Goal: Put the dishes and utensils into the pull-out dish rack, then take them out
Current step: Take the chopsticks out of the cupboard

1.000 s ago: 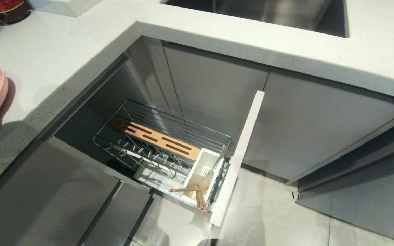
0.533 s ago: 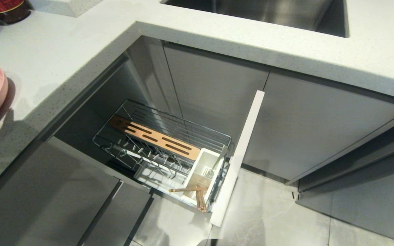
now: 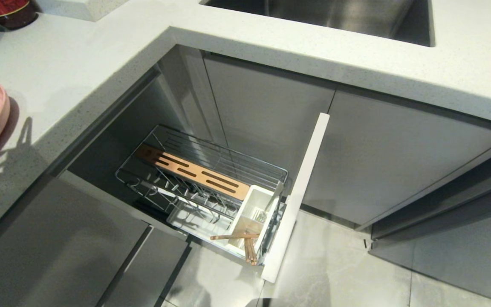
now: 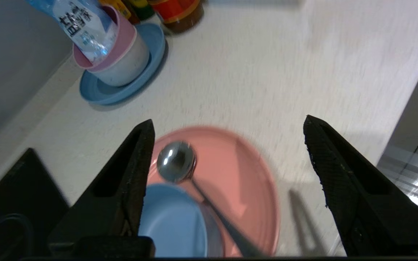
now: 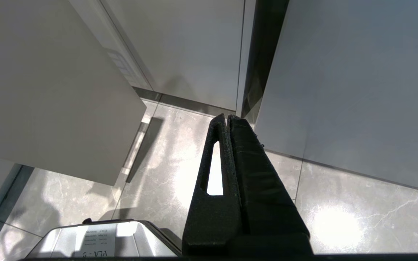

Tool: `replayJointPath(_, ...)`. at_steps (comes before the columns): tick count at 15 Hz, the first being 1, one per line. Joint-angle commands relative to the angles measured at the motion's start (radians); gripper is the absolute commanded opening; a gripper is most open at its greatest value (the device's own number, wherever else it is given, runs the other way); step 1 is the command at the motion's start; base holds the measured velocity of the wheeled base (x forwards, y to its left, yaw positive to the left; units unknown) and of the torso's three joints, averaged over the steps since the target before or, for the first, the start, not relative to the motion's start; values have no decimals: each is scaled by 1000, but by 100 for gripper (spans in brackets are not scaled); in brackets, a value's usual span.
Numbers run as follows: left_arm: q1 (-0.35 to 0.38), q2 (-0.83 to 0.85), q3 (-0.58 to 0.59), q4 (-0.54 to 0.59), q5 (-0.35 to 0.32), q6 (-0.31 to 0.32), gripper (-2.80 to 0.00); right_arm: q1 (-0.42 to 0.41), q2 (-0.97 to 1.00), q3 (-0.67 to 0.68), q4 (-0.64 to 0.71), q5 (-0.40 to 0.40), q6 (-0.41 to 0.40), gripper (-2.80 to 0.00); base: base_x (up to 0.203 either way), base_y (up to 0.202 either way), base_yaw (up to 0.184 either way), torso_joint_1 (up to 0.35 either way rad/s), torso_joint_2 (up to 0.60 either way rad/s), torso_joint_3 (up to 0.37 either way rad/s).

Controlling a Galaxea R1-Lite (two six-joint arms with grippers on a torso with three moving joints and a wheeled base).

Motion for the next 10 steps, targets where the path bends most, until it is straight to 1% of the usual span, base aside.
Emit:
replayJointPath(1,1,47,-113,-1,-2,-150,0,0,-4,0,0,0,1,-280,0,0,0,0,0,0)
replayJointPath(3,-1,109,-224,-2,-4,-340,0,0,-4,0,0,0,1,-280,0,0,0,0,0,0)
replayJointPath(4,-1,150,-261,0,-6,-437,-280,0,-4,0,0,0,1,-280,0,0,0,0,0,0)
replayJointPath(6,-23,211,-315,8,-14,-582,-280,0,-4,0,0,0,1,-280,0,0,0,0,0,0)
replayJointPath(7,-58,238,-351,14,-14,-670,-280,0,-4,0,0,0,1,-280,0,0,0,0,0,0)
replayJointPath(8,-101,259,-380,38,-14,-737,-280,0,-4,0,0,0,1,-280,0,0,0,0,0,0)
replayJointPath(10,-169,291,-445,129,-14,-839,-280,0,-4,0,0,0,1,-280,0,0,0,0,0,0)
